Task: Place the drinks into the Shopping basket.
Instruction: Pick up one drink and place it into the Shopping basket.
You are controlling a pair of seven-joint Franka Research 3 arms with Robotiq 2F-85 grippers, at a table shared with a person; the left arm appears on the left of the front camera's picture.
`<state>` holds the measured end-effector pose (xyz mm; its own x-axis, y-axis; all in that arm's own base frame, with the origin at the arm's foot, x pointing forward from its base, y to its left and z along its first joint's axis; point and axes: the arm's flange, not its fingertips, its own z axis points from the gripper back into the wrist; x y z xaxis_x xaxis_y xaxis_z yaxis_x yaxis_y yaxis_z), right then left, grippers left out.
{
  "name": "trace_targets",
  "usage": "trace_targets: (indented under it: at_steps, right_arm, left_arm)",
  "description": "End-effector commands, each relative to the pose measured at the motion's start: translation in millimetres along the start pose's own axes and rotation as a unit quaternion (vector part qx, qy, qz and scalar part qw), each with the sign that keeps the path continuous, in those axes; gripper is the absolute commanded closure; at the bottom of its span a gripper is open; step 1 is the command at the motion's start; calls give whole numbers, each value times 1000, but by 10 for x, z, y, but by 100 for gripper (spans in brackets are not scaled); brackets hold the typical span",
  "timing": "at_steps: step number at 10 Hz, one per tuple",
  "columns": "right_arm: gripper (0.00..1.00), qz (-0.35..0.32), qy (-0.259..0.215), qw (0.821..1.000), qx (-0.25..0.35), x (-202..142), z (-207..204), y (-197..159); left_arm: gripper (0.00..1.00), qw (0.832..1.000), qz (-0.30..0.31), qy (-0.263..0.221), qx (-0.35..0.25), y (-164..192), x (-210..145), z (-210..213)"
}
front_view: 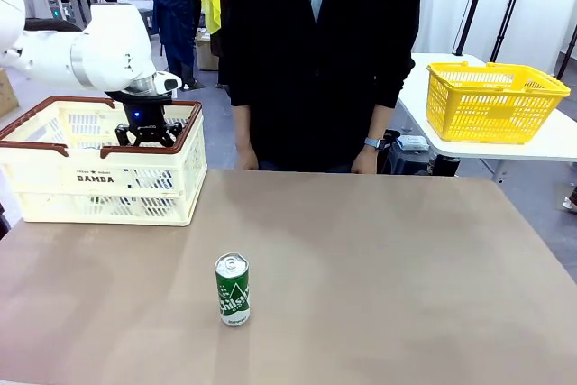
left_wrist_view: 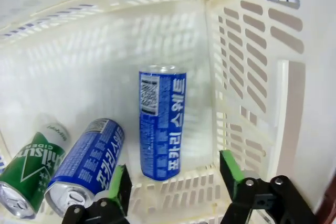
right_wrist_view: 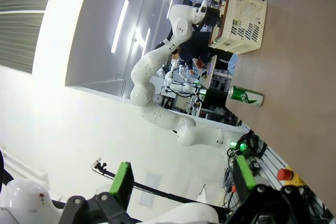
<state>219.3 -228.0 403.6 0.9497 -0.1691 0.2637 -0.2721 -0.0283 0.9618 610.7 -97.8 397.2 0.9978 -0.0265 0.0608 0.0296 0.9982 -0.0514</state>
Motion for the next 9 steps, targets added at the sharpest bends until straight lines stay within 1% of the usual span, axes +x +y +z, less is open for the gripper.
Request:
trace_targets:
  at_steps: [1, 5, 6, 8, 9]
  right_arm:
    - [0, -7, -2, 1000, 2, -2, 3, 38]
    - [0, -7, -2, 1000, 2, -2, 3, 38]
    - [0, -7, -2, 1000, 2, -2, 3, 38]
    - [0, -7, -2, 1000, 2, -2, 3, 38]
    - [0, -7, -2, 1000, 2, -2, 3, 38]
  left_arm:
    - [0, 1000, -7, 2, 5, 19, -8, 42]
    - [0, 1000, -13, 0, 7, 28, -32, 103]
    - [0, 1000, -15, -16, 1, 54, -84, 282]
    - [0, 997, -34, -67, 13, 221, -318, 1110]
    - [0, 996, -41, -85, 9, 291, -505, 1522]
